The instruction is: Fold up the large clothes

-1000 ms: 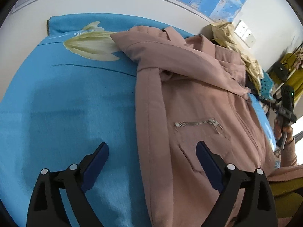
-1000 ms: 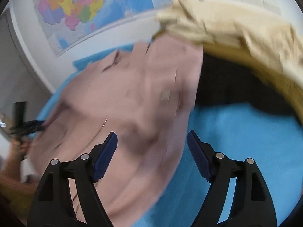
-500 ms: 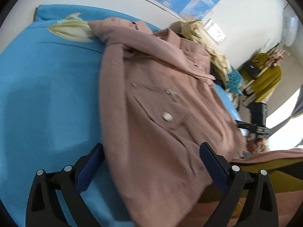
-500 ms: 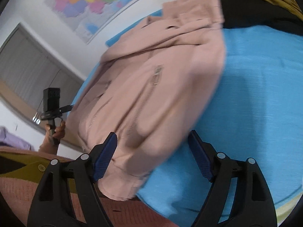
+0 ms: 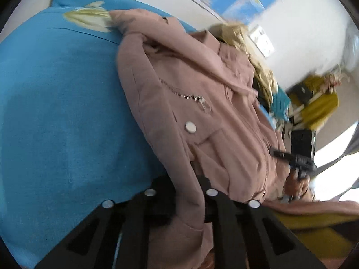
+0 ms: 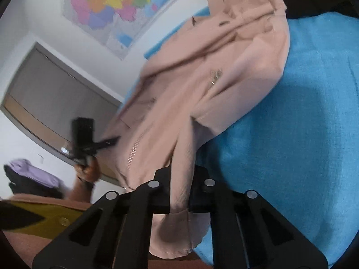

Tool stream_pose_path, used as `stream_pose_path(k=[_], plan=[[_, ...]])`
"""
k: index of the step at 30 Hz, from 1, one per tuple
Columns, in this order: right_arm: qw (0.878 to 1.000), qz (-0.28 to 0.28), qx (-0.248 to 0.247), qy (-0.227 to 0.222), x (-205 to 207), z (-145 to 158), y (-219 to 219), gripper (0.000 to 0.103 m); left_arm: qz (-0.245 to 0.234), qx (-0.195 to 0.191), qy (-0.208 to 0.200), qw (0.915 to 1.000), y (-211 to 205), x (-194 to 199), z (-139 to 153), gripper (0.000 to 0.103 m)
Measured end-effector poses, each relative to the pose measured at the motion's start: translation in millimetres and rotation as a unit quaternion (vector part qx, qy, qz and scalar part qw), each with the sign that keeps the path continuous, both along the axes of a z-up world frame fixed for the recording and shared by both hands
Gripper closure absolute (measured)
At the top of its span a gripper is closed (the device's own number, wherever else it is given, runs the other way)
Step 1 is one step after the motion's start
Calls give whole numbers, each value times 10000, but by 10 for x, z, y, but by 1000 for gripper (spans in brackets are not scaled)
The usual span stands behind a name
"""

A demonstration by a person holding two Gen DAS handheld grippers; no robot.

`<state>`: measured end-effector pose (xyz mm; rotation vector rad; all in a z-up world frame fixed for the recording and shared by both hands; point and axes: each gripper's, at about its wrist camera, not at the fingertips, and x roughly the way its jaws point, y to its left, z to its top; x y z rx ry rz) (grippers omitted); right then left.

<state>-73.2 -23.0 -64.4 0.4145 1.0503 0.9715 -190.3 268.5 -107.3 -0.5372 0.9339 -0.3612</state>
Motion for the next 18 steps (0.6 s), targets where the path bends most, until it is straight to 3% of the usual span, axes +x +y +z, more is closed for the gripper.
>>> stream_pose_path(k=[5,8,10,13,18], plan=[[9960,-111,674,-570,-172,509,-228,98,189,-415,-554,9974,76,-210,397,99],[9919,-178,772,-996,-303,814,-343,98,139,-691,-853,9939,61,-362,628,99],[9901,-161,916,-1047,-345,896,-416,98,77,-842,-986,9915,44,-431,706,99],[9929,-121,770,-902,-342,777,-444,98,45,-735,-916,9931,39,-482,628,99],[9996,-81,260,-46,-226,167,-415,96,182,-831,-217,9961,30,-338,155,99]])
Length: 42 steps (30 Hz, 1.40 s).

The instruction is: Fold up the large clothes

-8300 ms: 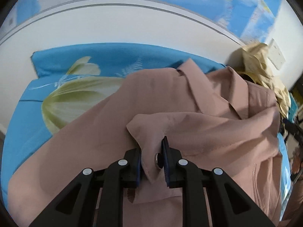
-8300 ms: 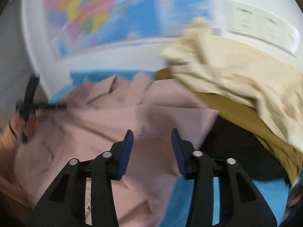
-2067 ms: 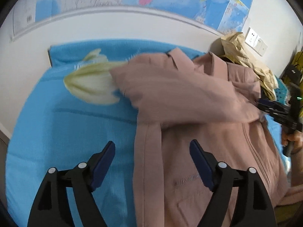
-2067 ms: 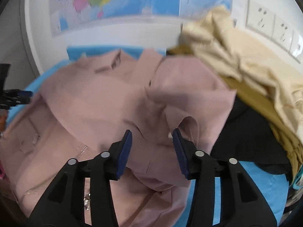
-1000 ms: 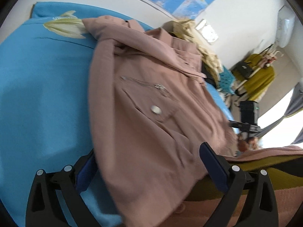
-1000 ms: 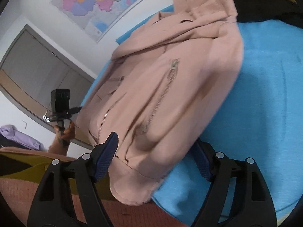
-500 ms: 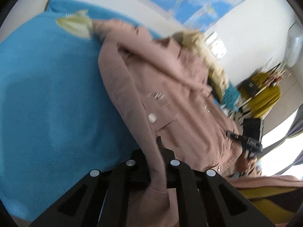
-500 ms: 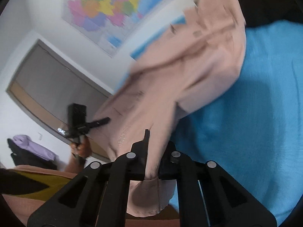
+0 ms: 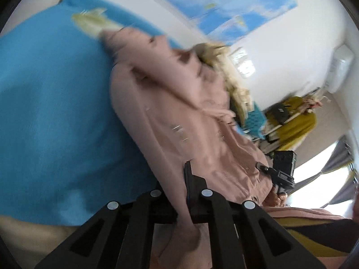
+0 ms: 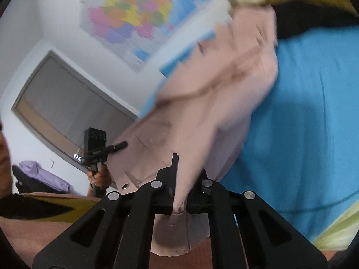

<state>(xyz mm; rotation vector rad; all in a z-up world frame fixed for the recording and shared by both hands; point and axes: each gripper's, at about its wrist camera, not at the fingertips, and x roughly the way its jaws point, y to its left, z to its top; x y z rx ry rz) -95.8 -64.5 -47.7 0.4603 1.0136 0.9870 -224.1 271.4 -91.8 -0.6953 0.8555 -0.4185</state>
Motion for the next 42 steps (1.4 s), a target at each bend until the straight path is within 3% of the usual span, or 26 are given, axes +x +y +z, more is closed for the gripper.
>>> stream_pose_path(k=[1,3,4,5,6,10,11,12,13,18,27,33,42], plan=[[10000,34,-36,55,-9,-46,5,95,5,-25,39,10000,11,1,-33,99],[9998,36,-132,144,-8,-138,-2,80,-17,-28,95,9999,20,-4,-92,94],[9997,34,-146,171,-3,-163,-21,75,-30,44,114,9999,22,-10,-103,85],[9996,72,-175,211,-8,-193,-40,61,-30,158,181,9997,10,2,-127,77],[9994,117,-251,223,-12,-209,-57,55,-66,215,285,9993,-7,23,-161,62],[9979,298,-444,368,-42,-323,-59,58,-244,194,257,9992,-63,46,-168,50],[9976,381,-416,400,-57,-338,-42,66,-277,242,255,9990,-66,28,-176,51],[9973,482,-374,418,-69,-341,-19,85,-275,338,250,9987,-96,37,-170,73],[9972,523,-329,418,-78,-332,-5,90,-227,552,267,9979,-141,57,-151,102],[9983,497,244,178,-35,-69,30,97,-32,559,-134,9983,-117,4,88,100],[9958,138,858,-282,321,458,38,97,246,229,-559,9979,123,143,616,100],[9937,-10,989,-519,705,722,159,97,312,241,-659,9971,267,458,914,100],[9914,-299,1131,-579,1351,939,242,97,395,560,-621,9957,431,1091,1340,100]])
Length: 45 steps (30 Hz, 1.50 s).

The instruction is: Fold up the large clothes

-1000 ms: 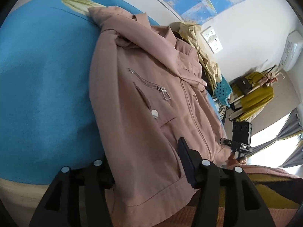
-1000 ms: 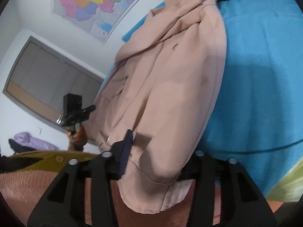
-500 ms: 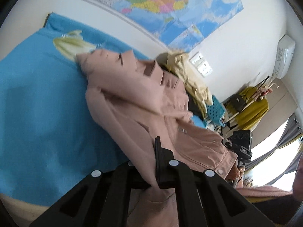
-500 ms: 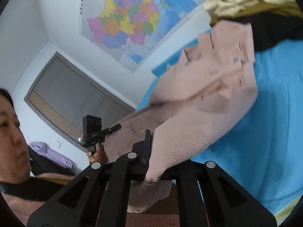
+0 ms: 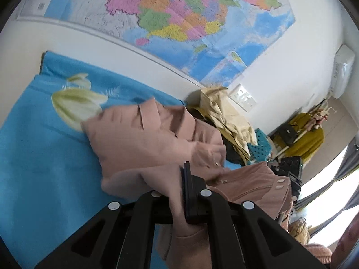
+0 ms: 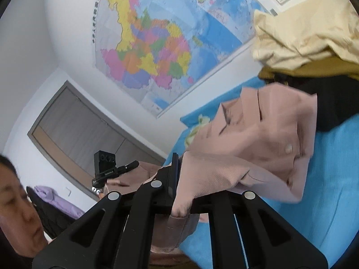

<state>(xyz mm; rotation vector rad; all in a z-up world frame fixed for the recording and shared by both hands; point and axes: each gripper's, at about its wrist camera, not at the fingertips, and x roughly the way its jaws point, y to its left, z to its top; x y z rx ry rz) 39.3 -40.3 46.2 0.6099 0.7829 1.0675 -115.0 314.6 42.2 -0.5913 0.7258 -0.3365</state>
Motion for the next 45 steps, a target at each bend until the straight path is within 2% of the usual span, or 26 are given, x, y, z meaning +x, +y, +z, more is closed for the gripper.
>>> stream_pose_path(k=[7,14,21,27,30,31,32,33,34,35,36,38,40,41,43,44,45], plan=[[9997,-160,22,180,540,31,90,97,129,120,279,9995,101,642,86,100],[9986,-276,-129,434,1095,-72,230,97,271,162,659,9973,212,1238,-43,100],[9931,-622,-349,930,1637,-373,274,97,385,210,1110,9929,331,1785,-294,100],[9841,-816,-785,1367,1979,-721,382,96,505,180,1638,9850,421,2194,-663,99],[9824,-824,-833,1452,2046,-791,405,92,608,206,1850,9806,448,2287,-807,92],[9823,-817,-896,1429,2048,-774,418,90,619,196,1878,9801,457,2294,-828,86],[9823,-812,-948,1394,2036,-749,416,79,581,170,1876,9804,466,2288,-833,79],[9831,-808,-994,1309,2004,-694,422,61,581,122,1867,9806,467,2274,-821,63],[9840,-828,-1075,1158,1947,-606,427,50,648,102,1803,9814,486,2231,-794,50],[9841,-880,-1167,1006,1888,-521,429,37,739,173,1648,9834,501,2163,-731,45],[9850,-911,-1237,781,1806,-417,443,37,816,260,1481,9852,512,2093,-664,39],[9852,-899,-1450,185,1594,-195,490,37,866,386,1030,9902,503,1895,-486,36],[9805,-824,-1737,-405,1390,-38,590,37,791,552,791,9922,418,1785,-374,29],[9709,-769,-2085,-896,1253,43,714,37,693,823,709,9917,312,1751,-330,29],[9481,-670,-2697,-1545,1086,86,973,37,431,1487,631,9859,32,1761,-314,29],[9359,-453,-2998,-1792,1024,50,1166,38,281,1727,571,9829,-93,1779,-333,29],[9313,-208,-3122,-1865,1002,-5,1295,41,97,1974,521,9789,-235,1810,-362,29]])
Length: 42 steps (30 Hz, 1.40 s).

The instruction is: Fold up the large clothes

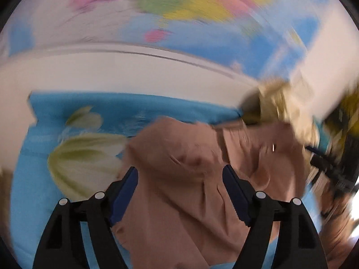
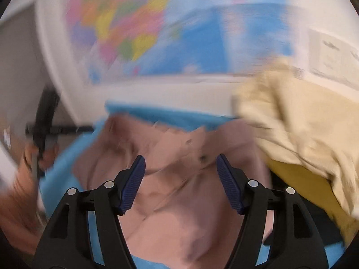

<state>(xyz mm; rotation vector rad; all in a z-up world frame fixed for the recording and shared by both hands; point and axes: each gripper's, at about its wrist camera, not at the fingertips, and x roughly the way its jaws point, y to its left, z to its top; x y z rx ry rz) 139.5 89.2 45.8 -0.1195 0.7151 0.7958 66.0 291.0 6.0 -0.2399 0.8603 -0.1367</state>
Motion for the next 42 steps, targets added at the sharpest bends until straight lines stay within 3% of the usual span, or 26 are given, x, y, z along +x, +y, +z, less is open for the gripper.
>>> stream_pose_path(k=[4,7,8,11,12,18,21,22,25,26,28,30,32,34,35,37,40,42], plan=[[9942,555,-909,-133,-20,-394,554,41,-597,495,267,9966,-415,207,-259,29],[9853,791,-1508,-158,5,-698,802,41,-690,640,581,9939,-510,366,-480,30],[9827,858,-1632,-193,3,-762,842,46,-655,597,685,9937,-505,418,-549,34],[9760,826,-1988,-338,64,-885,920,94,-493,361,738,9954,-403,481,-607,35],[9776,786,-1932,-288,117,-864,911,98,-449,276,709,9961,-366,483,-598,35],[9933,153,-982,-582,471,-286,730,99,-163,128,300,9993,-161,366,-358,33],[9875,-136,-1387,-738,685,-420,877,99,25,53,261,9996,-58,347,-349,29],[9861,-183,-1564,-521,812,-589,931,99,122,30,330,9994,-15,353,-395,29],[9851,-227,-1693,217,1025,-922,937,88,258,-33,460,9986,107,289,-500,29],[9862,-242,-1625,227,1023,-923,901,82,272,-115,439,9986,158,235,-517,29],[9900,-265,-1386,44,912,-776,728,63,298,-249,304,9988,251,80,-499,28],[9943,-262,-987,-300,682,-513,514,32,376,-454,107,9982,385,-122,-454,22],[9958,-397,-598,-569,406,-265,118,29,446,-562,-79,9974,486,-331,-422,19],[9972,-523,-299,-448,200,-165,-322,26,497,-638,-130,9966,590,-540,-454,17],[9974,-593,-215,-340,146,-190,-475,18,499,-663,-109,9965,611,-595,-478,16],[9965,-827,-86,-47,42,-331,-779,9,377,-782,-47,9962,605,-717,-576,15],[9917,-1112,1,649,-60,-724,-1115,9,112,-1006,-7,9949,530,-813,-713,7],[9854,-1152,270,1221,-26,-1019,-1195,10,-66,-954,68,9954,404,-798,-820,7]])
